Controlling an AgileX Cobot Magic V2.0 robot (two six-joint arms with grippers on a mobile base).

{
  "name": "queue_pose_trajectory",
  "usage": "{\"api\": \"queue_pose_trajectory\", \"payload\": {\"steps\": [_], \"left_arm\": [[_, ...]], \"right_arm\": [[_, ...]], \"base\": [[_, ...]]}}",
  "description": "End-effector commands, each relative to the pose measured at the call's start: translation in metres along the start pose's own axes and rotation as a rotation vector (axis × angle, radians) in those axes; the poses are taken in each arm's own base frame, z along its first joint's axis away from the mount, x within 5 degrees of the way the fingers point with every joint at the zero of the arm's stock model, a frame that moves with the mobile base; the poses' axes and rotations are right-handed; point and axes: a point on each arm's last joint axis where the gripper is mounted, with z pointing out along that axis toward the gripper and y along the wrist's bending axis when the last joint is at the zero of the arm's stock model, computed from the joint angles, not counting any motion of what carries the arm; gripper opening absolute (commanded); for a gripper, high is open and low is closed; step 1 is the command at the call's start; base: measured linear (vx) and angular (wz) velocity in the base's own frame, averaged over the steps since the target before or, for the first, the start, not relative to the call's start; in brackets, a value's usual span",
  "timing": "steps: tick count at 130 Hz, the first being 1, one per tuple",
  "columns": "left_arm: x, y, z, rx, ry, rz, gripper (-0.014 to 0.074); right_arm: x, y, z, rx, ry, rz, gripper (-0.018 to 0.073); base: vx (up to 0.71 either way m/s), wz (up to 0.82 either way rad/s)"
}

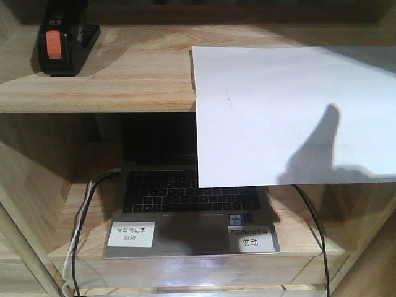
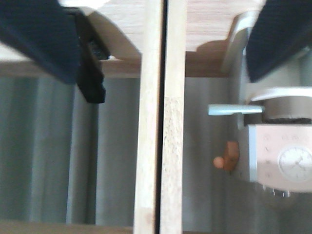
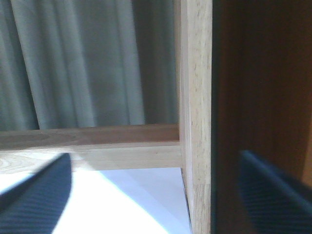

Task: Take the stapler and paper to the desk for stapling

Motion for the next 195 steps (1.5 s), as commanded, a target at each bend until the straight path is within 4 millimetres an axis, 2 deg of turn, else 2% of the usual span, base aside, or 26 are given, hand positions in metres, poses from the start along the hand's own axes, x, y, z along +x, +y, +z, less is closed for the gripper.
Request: {"api": "queue_pose_trajectory", "payload": {"steps": [1, 23, 51, 79, 106, 126, 145, 156, 195], "left_arm": [[-0.013, -0.001, 0.001, 0.012, -0.075, -0.026, 0.0727], [-0.012, -0.006, 0.005, 0.109, -0.064, -0.044, 0.0719], [-0.009, -0.022, 0.022, 0.323, -0.034, -0.06, 0.0713], [0.005, -0.056, 0.043, 0.581, 0.057, -0.052, 0.0698], [0.018, -0.089, 0.055, 0.732, 0.125, -0.04, 0.0695], [0.025, -0.098, 0.061, 0.75, 0.159, -0.029, 0.0689], [0.024, -0.098, 0.061, 0.748, 0.161, -0.044, 0.0684], [0.02, -0.101, 0.068, 0.729, 0.196, -0.06, 0.0681], [-0.02, -0.121, 0.127, 0.466, 0.333, -0.093, 0.068]], "right_arm": [[-0.013, 0.0, 0.0, 0.005, -0.085, -0.009, 0.0718], [-0.013, 0.0, 0.0, 0.005, -0.085, -0.007, 0.0694], [-0.013, 0.0, 0.0, 0.005, -0.085, -0.007, 0.0636], [-0.013, 0.0, 0.0, 0.005, -0.085, -0.006, 0.054], [-0.013, 0.0, 0.0, 0.005, -0.085, -0.006, 0.0479], [-0.013, 0.0, 0.0, 0.005, -0.085, -0.006, 0.0455], [-0.013, 0.0, 0.0, 0.005, -0.085, -0.006, 0.0452], [-0.013, 0.0, 0.0, 0.005, -0.085, -0.006, 0.0452], [-0.013, 0.0, 0.0, 0.005, -0.085, -0.004, 0.0452]], "base": [[0.0, 0.0], [0.0, 0.0], [0.0, 0.0], [0.0, 0.0], [0.0, 0.0], [0.0, 0.0], [0.0, 0.0], [0.0, 0.0], [0.0, 0.0]]}}
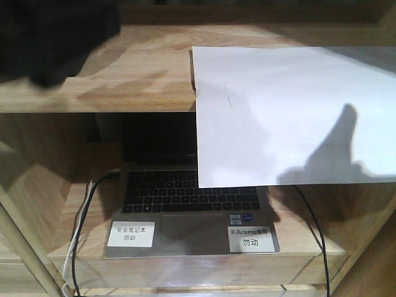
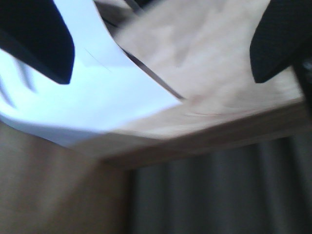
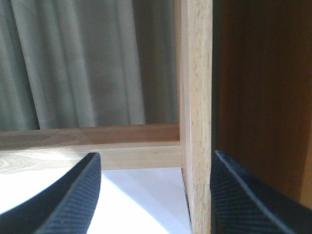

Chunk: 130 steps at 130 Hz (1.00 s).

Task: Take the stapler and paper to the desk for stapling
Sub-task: 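Grasp the black stapler with the left gripper and lift it off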

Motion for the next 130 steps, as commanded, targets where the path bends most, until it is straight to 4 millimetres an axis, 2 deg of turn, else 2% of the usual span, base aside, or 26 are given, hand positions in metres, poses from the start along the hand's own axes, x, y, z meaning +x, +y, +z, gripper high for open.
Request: {"api": "queue_pose_trajectory", "payload": {"steps": [1, 15, 42, 64, 83, 130], "left_arm": [[-0.031, 0.001, 0.003, -0.058, -0.079, -0.043, 0.068], [-0.047, 0.004, 0.018, -0.152, -0.037, -0.058, 0.068], [-0.071, 0.018, 0.032, -0.416, 0.04, -0.093, 0.0673], [-0.084, 0.019, 0.049, -0.475, 0.05, -0.111, 0.0663], [-0.078, 0.031, 0.064, -0.542, 0.11, -0.139, 0.066], [-0.056, 0.055, 0.104, -0.579, 0.234, -0.21, 0.064]], "right_arm": [[-0.013, 0.0, 0.0, 0.005, -0.086, -0.005, 0.0452], [-0.013, 0.0, 0.0, 0.005, -0.086, -0.005, 0.0452], [-0.013, 0.0, 0.0, 0.005, -0.086, -0.005, 0.0452], [-0.013, 0.0, 0.0, 0.005, -0.086, -0.005, 0.0452], [-0.013, 0.0, 0.0, 0.005, -0.086, -0.005, 0.0452], [-0.013, 0.0, 0.0, 0.005, -0.086, -0.005, 0.0452]], "base": [[0.0, 0.0], [0.0, 0.0], [0.0, 0.0], [0.0, 0.0], [0.0, 0.0], [0.0, 0.0]]}}
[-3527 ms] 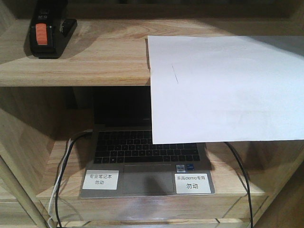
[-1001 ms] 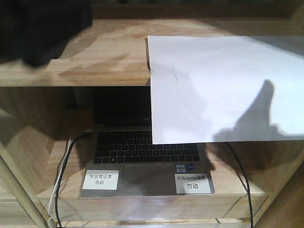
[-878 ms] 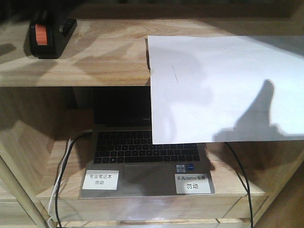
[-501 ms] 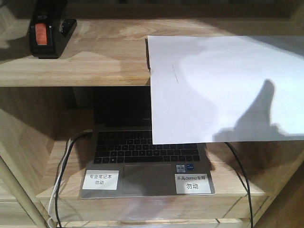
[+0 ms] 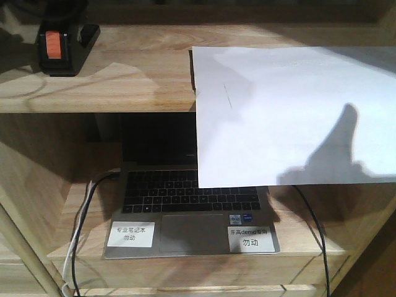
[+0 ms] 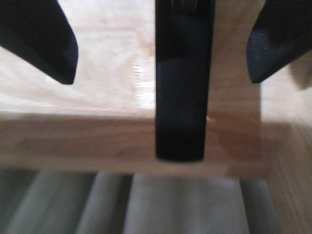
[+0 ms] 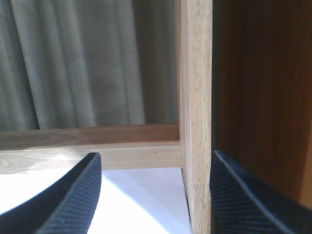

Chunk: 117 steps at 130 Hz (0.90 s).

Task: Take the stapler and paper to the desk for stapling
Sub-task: 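Grasp the black stapler with the left gripper and lift it off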

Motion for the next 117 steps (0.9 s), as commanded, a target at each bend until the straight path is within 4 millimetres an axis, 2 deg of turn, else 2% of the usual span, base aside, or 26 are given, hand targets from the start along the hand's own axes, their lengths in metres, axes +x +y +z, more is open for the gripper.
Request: {"api": "queue_pose_trajectory", "payload": {"steps": [1, 17, 38, 72, 90, 108, 109, 117], "left_arm": [[-0.012, 0.006, -0.007, 0.023, -0.075, -0.025, 0.0639], [-0.011, 0.003, 0.004, 0.021, -0.052, -0.024, 0.0628], [-0.01, 0.003, 0.005, 0.022, -0.05, -0.018, 0.0603], [-0.009, 0.003, 0.005, 0.013, -0.038, -0.013, 0.0491], [-0.009, 0.004, 0.005, 0.011, -0.036, -0.01, 0.0366], [-0.009, 0.004, 0.005, 0.011, -0.036, -0.01, 0.0164], [-0.009, 0.004, 0.005, 0.011, -0.036, -0.01, 0.0127], [-0.009, 0.004, 0.005, 0.011, -0.036, -0.01, 0.0029]], "right_arm": [[-0.013, 0.0, 0.0, 0.005, -0.086, -0.005, 0.0452], [-0.013, 0.0, 0.0, 0.005, -0.086, -0.005, 0.0452], [-0.013, 0.0, 0.0, 0.005, -0.086, -0.005, 0.0452], [-0.013, 0.0, 0.0, 0.005, -0.086, -0.005, 0.0452], [-0.013, 0.0, 0.0, 0.005, -0.086, -0.005, 0.0452], [-0.013, 0.0, 0.0, 0.005, -0.086, -0.005, 0.0452], [-0.013, 0.0, 0.0, 0.005, -0.086, -0.005, 0.0452], [-0.013, 0.0, 0.0, 0.005, -0.086, -0.005, 0.0452]], "base": [[0.0, 0.0], [0.0, 0.0], [0.0, 0.0], [0.0, 0.0], [0.0, 0.0], [0.0, 0.0], [0.0, 0.0], [0.0, 0.0]]}}
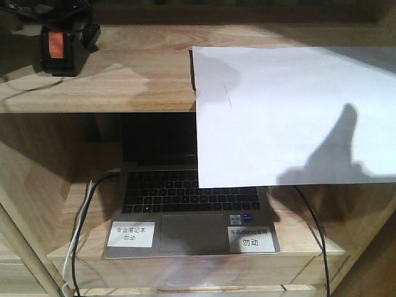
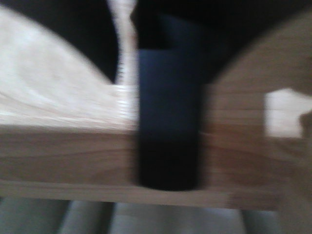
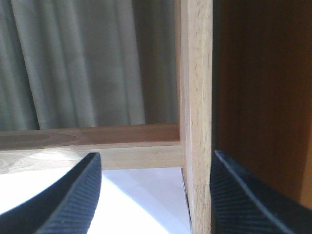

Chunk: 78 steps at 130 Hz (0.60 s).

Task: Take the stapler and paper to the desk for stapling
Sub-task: 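Grasp the black stapler with the left gripper and lift it off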

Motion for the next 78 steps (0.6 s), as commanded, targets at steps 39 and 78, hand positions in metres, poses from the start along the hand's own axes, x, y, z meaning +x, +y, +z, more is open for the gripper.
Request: {"api": "queue_pose_trajectory", "payload": {"steps": [39, 78], "left_arm": [[-0.015, 0.011, -0.034, 0.064, -0.122, -0.013, -0.0008], [-0.005, 0.019, -0.087, 0.226, -0.255, 0.081, -0.0008]], "right_arm": [[-0.013, 0.0, 0.0, 0.005, -0.086, -0.005, 0.0452], [-0.013, 0.0, 0.0, 0.005, -0.086, -0.005, 0.0452]], "base": [[0.0, 0.0], [0.0, 0.0]]}}
